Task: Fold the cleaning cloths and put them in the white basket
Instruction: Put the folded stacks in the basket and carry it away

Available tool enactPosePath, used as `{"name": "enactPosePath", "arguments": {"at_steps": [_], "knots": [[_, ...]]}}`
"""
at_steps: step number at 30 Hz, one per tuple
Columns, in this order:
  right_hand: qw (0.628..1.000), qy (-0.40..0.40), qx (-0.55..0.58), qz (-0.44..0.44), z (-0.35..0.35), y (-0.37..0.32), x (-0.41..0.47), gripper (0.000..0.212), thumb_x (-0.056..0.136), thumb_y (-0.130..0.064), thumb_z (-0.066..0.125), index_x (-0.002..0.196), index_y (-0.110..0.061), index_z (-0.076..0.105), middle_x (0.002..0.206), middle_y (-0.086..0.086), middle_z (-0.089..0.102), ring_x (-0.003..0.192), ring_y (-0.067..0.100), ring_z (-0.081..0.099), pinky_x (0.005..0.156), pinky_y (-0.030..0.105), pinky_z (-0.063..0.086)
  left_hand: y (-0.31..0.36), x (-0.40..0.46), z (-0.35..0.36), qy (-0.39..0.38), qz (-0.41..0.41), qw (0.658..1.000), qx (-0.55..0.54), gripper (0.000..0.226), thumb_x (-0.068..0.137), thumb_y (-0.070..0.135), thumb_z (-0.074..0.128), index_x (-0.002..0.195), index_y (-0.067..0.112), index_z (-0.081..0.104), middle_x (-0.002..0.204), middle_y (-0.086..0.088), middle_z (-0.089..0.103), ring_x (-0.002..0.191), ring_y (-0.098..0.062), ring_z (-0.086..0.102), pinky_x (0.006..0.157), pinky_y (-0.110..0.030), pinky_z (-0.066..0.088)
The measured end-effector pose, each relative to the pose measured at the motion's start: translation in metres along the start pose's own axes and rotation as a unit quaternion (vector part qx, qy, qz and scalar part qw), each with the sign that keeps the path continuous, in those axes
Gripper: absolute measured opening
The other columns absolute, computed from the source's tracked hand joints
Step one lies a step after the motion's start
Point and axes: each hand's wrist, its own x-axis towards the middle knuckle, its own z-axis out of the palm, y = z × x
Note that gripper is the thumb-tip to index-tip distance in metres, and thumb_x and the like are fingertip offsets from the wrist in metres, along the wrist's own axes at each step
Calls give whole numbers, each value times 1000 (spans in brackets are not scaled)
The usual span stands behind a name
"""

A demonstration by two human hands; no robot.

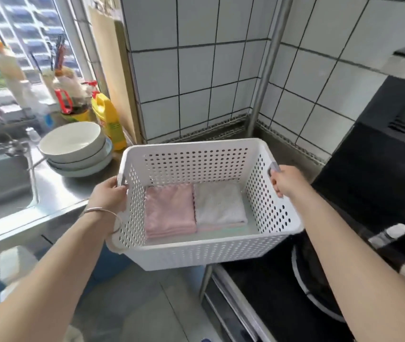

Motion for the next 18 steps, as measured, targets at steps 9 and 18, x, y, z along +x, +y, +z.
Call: {"name": "enactPosePath", "arguments": {"at_steps": [9, 18], "knots": [[999, -36, -36, -4, 28, -22, 133, 27, 97, -27, 38, 90, -12, 60, 74, 4, 57, 55, 17, 44, 52, 28, 35, 14, 49, 70, 87, -52, 995, -9, 29, 88, 8, 42, 106, 16, 64, 92, -12, 63, 80, -27, 54, 78, -37, 45], [995, -68, -63, -26, 18, -19, 209, 26, 98, -26, 39, 95, -13, 61, 73, -1, 62, 59, 16, 48, 56, 28, 39, 35, 83, 119, 92, -114, 979, -143, 26, 89, -1, 40, 96, 12, 61, 58, -4, 47, 51, -18, 39, 55, -26, 32]]}}
